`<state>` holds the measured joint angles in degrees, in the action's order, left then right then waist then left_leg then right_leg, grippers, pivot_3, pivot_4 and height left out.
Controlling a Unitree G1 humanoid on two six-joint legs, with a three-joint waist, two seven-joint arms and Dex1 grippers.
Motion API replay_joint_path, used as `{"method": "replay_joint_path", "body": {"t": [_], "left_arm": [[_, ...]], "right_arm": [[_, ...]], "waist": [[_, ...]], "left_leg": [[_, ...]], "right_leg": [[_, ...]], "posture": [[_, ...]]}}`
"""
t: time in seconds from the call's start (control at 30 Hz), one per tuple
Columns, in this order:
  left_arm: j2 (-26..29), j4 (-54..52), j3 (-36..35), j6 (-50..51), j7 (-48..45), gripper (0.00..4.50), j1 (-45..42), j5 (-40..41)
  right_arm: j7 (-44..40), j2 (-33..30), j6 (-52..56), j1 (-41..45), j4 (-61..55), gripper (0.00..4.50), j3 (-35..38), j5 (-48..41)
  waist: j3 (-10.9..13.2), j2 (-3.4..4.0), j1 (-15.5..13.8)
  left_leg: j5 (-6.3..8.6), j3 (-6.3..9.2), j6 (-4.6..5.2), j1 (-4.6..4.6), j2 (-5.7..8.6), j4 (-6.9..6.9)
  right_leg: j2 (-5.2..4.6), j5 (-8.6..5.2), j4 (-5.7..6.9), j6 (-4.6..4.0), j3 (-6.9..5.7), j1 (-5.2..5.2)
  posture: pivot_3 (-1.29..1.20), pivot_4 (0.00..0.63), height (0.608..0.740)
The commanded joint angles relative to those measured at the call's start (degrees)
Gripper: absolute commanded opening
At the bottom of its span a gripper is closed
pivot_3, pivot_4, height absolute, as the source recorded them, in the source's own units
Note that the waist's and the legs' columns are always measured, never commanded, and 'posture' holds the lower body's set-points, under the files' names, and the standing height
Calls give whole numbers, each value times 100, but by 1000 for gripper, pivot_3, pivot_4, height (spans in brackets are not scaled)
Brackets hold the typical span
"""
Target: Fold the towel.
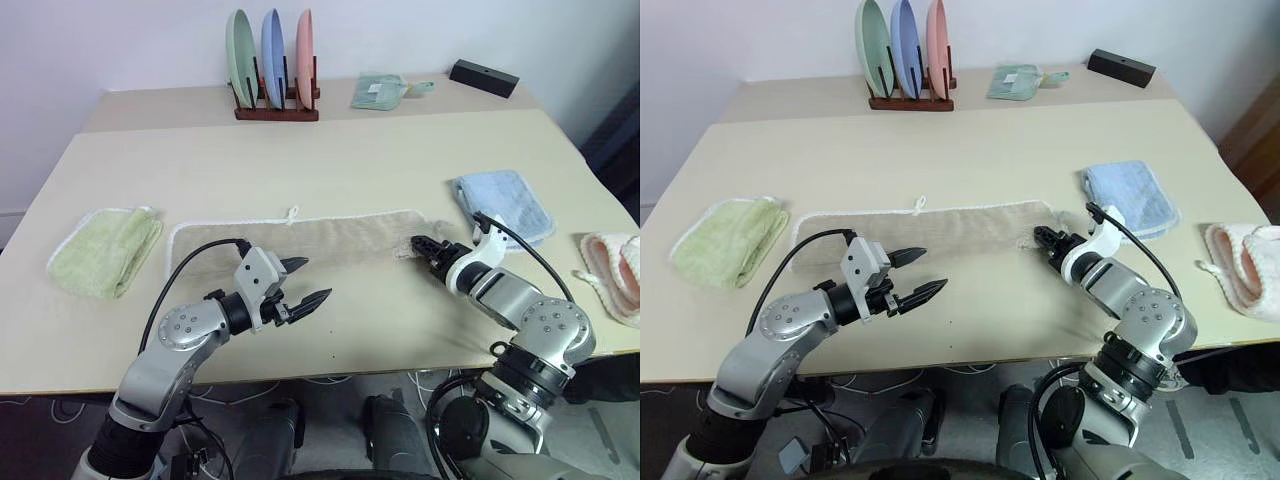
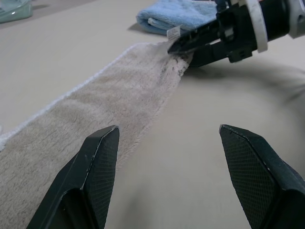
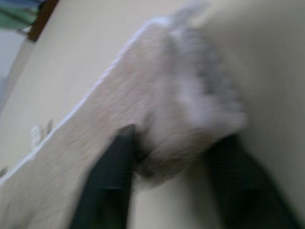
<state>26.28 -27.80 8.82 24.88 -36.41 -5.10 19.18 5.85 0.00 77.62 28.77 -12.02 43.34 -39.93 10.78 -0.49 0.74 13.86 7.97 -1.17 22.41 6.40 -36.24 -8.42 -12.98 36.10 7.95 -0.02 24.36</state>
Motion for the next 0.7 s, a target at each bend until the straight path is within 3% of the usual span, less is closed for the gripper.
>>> {"method": "replay_joint_path", "body": {"t": [0.03, 0.13, 0.3, 0.43, 0.57, 0.7], "left_arm": [[-30, -113, -8, -68, 53, 3425, 15, -39], [-68, -101, 45, -98, 86, 3425, 65, -68], [-67, 27, 73, -181, 36, 3425, 205, -126], [-70, 129, 180, -239, -45, 3425, 131, -193], [-115, 222, 199, -249, -59, 3425, -20, -216], [-124, 216, 160, -254, -29, 3425, -63, -251]], "right_arm": [[180, 8, -245, 112, -109, 42, 54, -78], [66, -267, -386, 2, -359, 42, 2, -177], [-1152, -2071, -566, -792, -1170, 42, -986, -113], [-2085, -3360, -1454, -1091, -1343, 42, -2025, 386], [-2749, -3952, -2191, -946, -1477, 42, -3043, 811], [-3423, -4373, -2945, -804, -1834, 42, -4738, 1583]], "waist": [[-1, 1, 4], [0, 3, -6], [2, 10, -24], [1, 10, 41], [2, 9, 1], [2, 2, -12]], "left_leg": [[0, 0, 0, 0, 0, 0], [0, 0, 0, 0, 0, 1], [5, -1, 11, 7, 14, 1], [6, -20, 12, 0, -5, 3], [6, -33, 12, 1, -22, -3], [7, -28, 11, 6, -22, 1]], "right_leg": [[0, 0, 0, 0, 0, 0], [0, 0, 0, 0, 0, 0], [-14, -3, -6, 6, 0, -1], [-4, -7, -9, 9, 0, -2], [18, -6, -10, 6, 1, -3], [18, -6, -22, 6, 1, -3]], "posture": [[0, 150, 740], [0, 150, 740], [0, 150, 740], [0, 150, 740], [0, 150, 740], [0, 150, 740]]}}
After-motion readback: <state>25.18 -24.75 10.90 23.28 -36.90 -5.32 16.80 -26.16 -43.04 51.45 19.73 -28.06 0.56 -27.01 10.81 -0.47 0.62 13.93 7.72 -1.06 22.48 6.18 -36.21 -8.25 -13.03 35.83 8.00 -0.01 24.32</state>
